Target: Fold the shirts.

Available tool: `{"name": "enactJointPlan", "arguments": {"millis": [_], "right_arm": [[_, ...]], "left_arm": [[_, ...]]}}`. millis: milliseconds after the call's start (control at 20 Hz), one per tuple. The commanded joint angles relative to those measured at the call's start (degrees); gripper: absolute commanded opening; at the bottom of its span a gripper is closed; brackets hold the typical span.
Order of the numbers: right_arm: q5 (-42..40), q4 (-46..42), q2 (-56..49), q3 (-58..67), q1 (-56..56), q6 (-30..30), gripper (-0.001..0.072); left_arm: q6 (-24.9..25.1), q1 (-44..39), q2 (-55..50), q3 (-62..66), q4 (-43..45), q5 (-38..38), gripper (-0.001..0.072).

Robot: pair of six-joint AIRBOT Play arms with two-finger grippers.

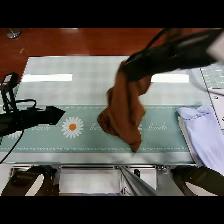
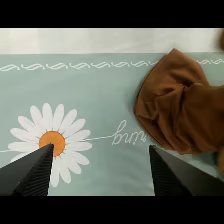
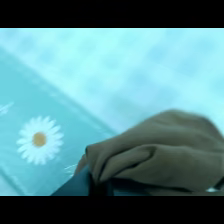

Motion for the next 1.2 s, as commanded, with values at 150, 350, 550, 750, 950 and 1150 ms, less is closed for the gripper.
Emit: {"name": "enactJointPlan", "arguments": {"millis": [150,350,550,750,950,1150], "right_arm": [[-13.9,16.5,-18.9,-5.9,10.2,1.6,0.0232],[-4.2,21.1,-18.6,-3.2,0.7,-2.3,0.0626],[14.5,7.0,-8.5,-4.7,-21.9,-3.0,0.0626],[13.5,2.1,5.8,-28.2,-41.1,-3.0,0.0624],[6.4,14.2,14.4,-54.6,-43.2,-7.4,0.0618],[2.7,16.6,14.6,-61.9,-35.3,-7.0,0.0618]], "left_arm": [[0.0,0.0,-4.4,0.0,2.3,3.2,0.0703],[0.1,-0.1,-9.1,0.0,-1.4,4.1,0.0704],[2.1,2.3,-11.2,-0.2,0.2,2.3,0.0703],[5.3,9.0,-19.3,-4.7,-3.6,1.9,0.0702],[16.9,9.9,-29.3,-7.9,-22.0,9.2,0.0702],[27.4,9.6,-35.1,-7.1,-30.9,8.6,0.0033]]}}
